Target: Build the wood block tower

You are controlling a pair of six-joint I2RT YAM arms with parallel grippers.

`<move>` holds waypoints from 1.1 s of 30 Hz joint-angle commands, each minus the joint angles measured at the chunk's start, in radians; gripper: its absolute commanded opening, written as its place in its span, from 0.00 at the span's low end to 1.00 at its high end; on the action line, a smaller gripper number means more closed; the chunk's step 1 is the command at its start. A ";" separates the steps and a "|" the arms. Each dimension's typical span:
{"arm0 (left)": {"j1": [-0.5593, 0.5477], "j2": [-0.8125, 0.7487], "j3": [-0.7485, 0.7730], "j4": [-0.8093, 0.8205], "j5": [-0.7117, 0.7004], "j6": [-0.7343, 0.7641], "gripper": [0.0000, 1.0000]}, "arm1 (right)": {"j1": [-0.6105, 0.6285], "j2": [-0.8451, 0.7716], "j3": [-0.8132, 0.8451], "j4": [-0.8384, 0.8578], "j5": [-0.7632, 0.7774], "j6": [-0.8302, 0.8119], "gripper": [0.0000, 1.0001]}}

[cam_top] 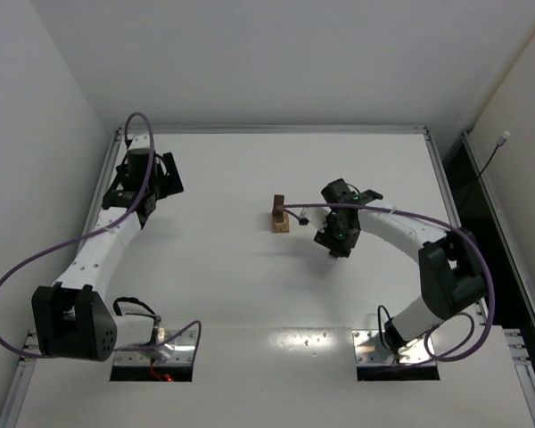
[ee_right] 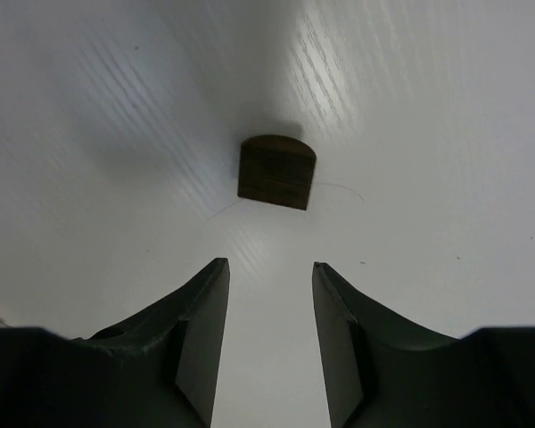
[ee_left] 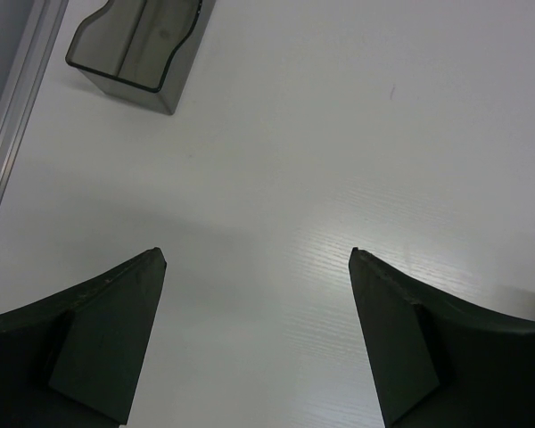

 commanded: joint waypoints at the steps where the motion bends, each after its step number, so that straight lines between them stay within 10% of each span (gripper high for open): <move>1: -0.014 -0.004 0.038 0.021 -0.023 -0.007 0.81 | 0.041 0.037 0.003 0.076 0.039 0.107 0.40; 33: -0.014 0.048 0.064 0.012 -0.024 -0.007 0.81 | 0.110 0.198 0.136 0.078 0.143 0.190 0.41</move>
